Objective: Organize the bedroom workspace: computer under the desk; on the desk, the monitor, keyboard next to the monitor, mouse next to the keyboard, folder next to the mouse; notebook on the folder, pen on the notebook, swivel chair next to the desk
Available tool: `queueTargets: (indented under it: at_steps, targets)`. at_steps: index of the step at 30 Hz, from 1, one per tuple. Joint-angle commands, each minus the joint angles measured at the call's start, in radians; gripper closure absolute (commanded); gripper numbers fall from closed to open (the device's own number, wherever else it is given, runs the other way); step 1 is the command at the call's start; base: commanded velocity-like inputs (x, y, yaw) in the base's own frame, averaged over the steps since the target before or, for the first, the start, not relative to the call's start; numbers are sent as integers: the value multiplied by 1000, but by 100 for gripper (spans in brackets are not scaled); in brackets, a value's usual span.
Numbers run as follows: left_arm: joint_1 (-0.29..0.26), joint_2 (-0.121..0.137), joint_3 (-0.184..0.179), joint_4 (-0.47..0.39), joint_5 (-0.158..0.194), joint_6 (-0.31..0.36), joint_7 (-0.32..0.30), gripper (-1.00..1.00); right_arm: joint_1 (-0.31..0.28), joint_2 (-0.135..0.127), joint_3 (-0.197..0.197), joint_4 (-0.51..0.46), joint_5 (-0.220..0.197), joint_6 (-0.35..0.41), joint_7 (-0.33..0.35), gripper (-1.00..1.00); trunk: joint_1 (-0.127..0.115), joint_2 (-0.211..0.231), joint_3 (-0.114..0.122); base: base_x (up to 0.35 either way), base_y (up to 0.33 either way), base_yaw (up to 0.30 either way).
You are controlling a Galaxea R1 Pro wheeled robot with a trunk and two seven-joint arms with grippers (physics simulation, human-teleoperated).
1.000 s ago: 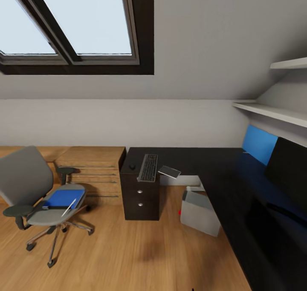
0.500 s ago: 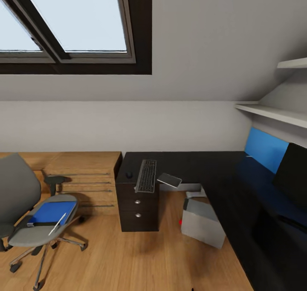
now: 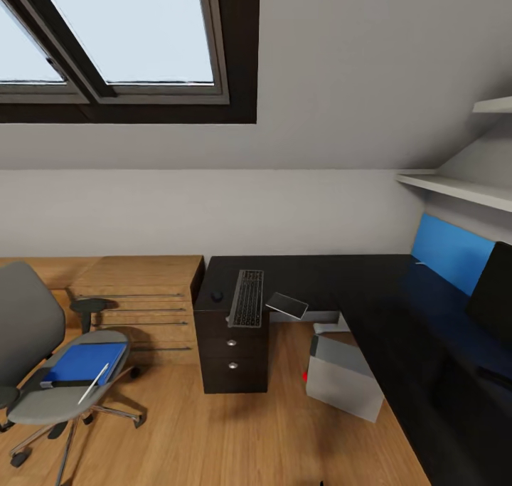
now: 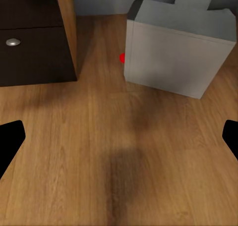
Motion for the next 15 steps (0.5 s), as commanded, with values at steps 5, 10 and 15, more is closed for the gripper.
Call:
queueTargets:
  at_steps: [5,10,15]
  targets:
    - [-1,-2,-10,0,3,0,8,-100,-1,1,-8,0,11,-3,-4,-100,20,-37,-18,0,0,0]
    - [-1,-5,-11,0,1,1,8,-100,-1,1,-7,1,11,-4,-4,-100,39,-72,-34,0,0,0]
    - [-1,-6,-11,0,1,4,8,-100,-1,1,-7,1,11,-5,-4,-100,58,-107,-49,0,0,0]
